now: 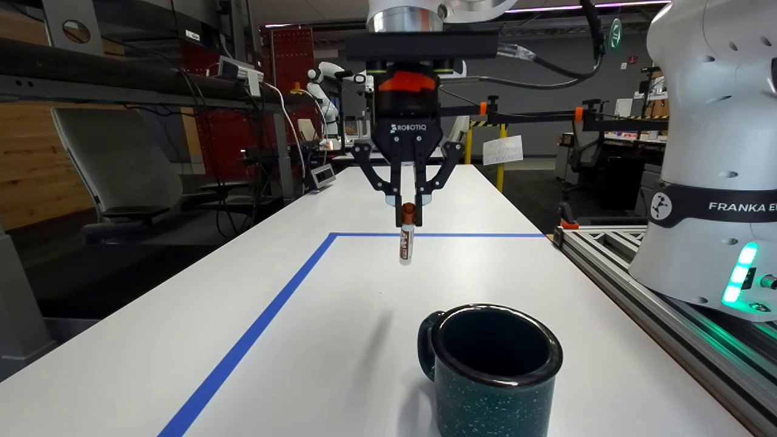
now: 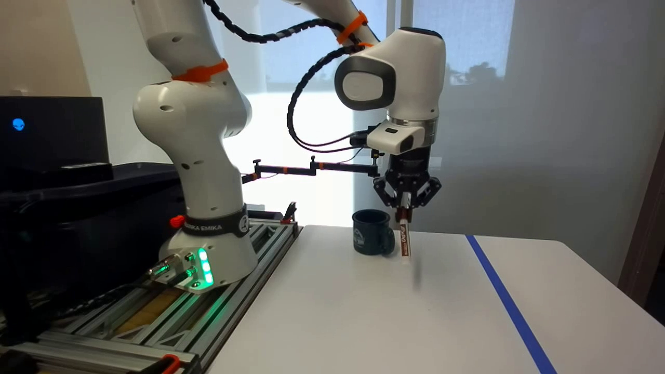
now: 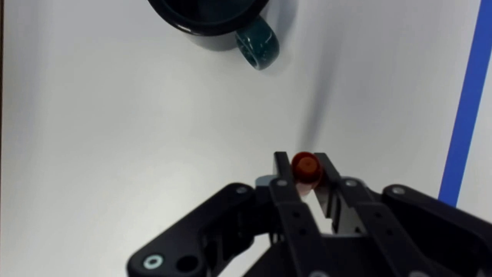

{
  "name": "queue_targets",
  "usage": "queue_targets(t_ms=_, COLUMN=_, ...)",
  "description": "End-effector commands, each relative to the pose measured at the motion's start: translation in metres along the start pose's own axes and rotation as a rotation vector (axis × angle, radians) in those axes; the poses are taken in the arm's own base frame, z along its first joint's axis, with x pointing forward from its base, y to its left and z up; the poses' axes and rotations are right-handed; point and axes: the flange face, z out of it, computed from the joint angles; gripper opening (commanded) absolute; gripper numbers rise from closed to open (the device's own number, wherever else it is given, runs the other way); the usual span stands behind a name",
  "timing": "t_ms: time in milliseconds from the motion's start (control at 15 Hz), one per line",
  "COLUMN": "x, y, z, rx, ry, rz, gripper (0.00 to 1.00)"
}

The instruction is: Put the marker on the table

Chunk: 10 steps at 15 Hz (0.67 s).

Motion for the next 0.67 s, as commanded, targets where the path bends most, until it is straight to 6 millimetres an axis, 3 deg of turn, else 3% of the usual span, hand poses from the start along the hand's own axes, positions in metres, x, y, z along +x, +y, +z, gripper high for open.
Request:
queue_targets(t_ms=0, x=0.006, y=-0.003, z=0.017, rx=-0.002, ry=0.051, rz=-0.079, gripper=0.05)
queue_targets(t_ms=600, x=0.008, y=-0.004, z=0.058, rx=-0.05, ry=0.145, rz=-0.268, gripper=0.05)
